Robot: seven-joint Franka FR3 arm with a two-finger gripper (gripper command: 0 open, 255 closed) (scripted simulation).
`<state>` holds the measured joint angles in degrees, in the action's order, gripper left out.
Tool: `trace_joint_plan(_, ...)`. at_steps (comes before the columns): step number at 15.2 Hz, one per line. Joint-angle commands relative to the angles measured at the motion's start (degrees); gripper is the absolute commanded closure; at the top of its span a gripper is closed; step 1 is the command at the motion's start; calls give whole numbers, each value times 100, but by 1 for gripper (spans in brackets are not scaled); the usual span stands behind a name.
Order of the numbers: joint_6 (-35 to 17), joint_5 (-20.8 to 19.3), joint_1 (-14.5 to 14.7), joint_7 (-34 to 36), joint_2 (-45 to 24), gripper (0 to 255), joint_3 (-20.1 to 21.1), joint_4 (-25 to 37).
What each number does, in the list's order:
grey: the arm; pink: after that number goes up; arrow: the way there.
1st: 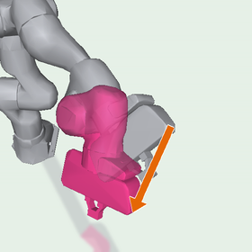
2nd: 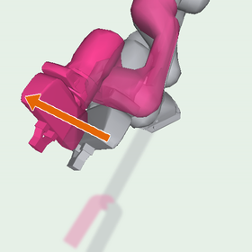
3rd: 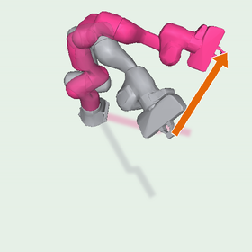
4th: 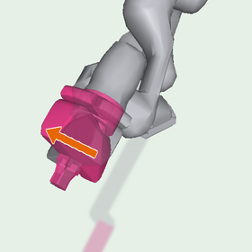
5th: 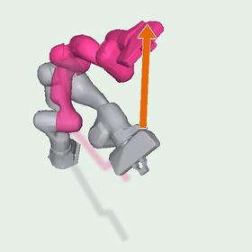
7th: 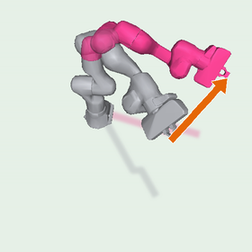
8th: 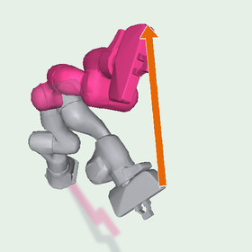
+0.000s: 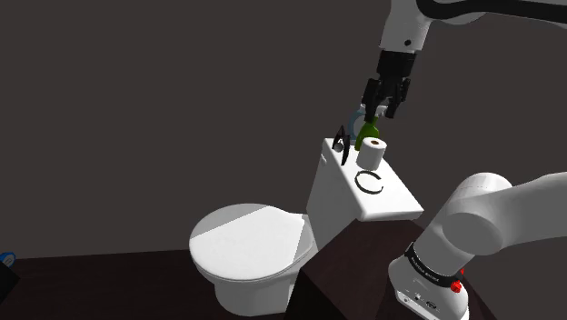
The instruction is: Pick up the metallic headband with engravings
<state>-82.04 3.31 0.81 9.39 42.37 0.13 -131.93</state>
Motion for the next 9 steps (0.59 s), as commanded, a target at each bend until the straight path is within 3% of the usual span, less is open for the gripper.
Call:
trace_joint_plan(1,0,0,0,0,0,0,0,0)
trace_joint_plan(9,-1529,-438,-310,-61,169,0,-185,-1529)
